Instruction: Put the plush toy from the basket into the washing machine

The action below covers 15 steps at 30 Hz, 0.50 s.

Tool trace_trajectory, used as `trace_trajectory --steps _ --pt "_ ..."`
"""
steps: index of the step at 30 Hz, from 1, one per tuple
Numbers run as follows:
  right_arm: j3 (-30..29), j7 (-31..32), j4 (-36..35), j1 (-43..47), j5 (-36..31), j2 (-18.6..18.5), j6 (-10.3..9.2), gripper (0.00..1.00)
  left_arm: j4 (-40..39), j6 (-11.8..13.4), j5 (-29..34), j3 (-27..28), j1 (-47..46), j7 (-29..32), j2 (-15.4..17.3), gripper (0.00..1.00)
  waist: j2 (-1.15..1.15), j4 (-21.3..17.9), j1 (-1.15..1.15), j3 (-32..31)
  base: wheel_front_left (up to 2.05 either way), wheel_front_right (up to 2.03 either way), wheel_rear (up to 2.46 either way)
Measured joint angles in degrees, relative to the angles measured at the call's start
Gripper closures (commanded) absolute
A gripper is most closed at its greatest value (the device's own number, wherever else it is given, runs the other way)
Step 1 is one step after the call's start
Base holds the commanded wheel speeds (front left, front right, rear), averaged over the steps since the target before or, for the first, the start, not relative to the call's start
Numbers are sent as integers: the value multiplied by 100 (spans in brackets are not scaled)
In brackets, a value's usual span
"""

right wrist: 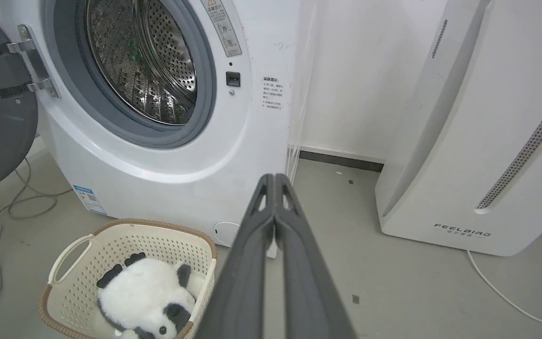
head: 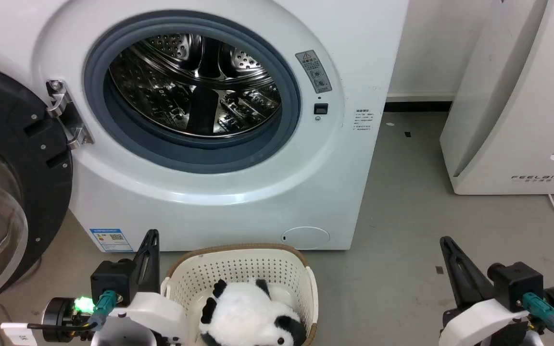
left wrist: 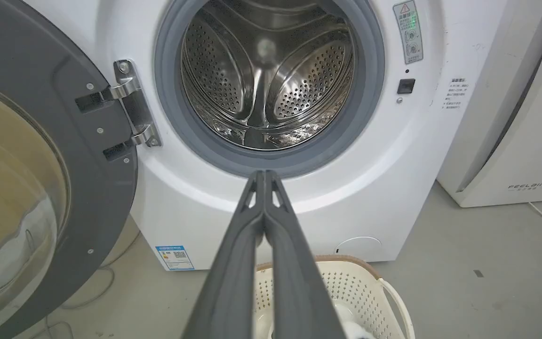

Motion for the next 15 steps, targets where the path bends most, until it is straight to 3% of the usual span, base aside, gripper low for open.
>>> trace_trajectory --steps 15 --pt "1 0 0 0 0 0 0 100 0 0 1 1 1 0 0 100 0 0 0 0 0 0 0"
